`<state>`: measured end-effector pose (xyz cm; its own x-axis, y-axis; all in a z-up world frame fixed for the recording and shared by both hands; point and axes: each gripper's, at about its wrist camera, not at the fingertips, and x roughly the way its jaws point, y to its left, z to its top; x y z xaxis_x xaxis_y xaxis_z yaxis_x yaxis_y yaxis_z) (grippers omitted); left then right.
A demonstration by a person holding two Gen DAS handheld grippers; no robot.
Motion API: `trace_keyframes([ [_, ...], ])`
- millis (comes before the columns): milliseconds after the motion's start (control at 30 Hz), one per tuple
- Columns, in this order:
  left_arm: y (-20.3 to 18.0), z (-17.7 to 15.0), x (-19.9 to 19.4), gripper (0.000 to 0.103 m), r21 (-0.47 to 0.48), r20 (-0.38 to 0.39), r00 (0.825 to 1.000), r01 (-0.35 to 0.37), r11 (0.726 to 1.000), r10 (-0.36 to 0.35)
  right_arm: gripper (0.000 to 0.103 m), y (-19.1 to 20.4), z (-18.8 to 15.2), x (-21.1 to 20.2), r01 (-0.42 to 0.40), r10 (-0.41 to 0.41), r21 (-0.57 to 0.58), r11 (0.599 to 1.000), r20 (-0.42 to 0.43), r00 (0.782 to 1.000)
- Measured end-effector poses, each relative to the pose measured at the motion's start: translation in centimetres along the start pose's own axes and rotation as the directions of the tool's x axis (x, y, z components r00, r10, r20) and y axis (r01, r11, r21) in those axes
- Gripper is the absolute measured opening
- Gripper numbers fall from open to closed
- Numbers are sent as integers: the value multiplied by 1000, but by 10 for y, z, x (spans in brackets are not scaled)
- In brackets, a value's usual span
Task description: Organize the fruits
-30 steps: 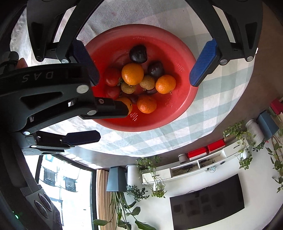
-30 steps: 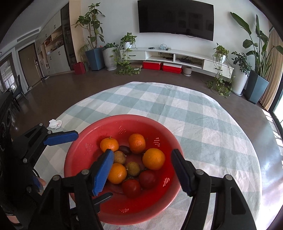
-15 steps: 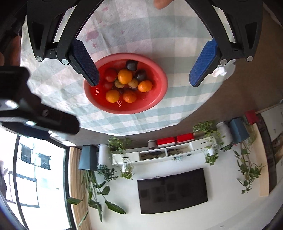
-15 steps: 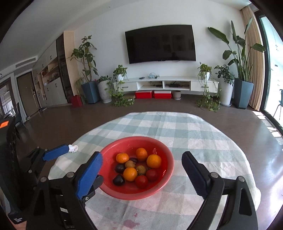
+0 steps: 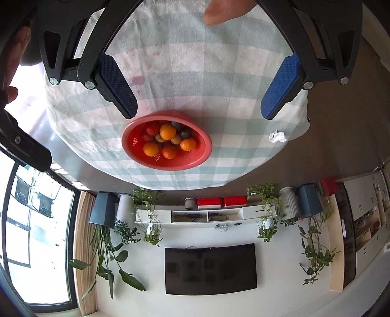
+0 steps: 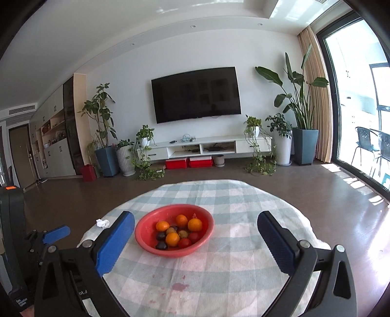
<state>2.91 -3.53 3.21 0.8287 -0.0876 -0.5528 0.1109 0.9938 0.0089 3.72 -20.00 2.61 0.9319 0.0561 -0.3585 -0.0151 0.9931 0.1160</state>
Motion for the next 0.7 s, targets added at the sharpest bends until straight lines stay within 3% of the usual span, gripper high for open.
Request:
trace_keyframes([
  [300,-17,-37,19,103,38,-68,998,-5,999,7,103,-26,-61,9,46,-36,98,994,-97,995],
  [700,-30,-51,41,103,60,-125,992,0,998,7,103,-29,-84,19,68,-58,88,994,-114,992],
])
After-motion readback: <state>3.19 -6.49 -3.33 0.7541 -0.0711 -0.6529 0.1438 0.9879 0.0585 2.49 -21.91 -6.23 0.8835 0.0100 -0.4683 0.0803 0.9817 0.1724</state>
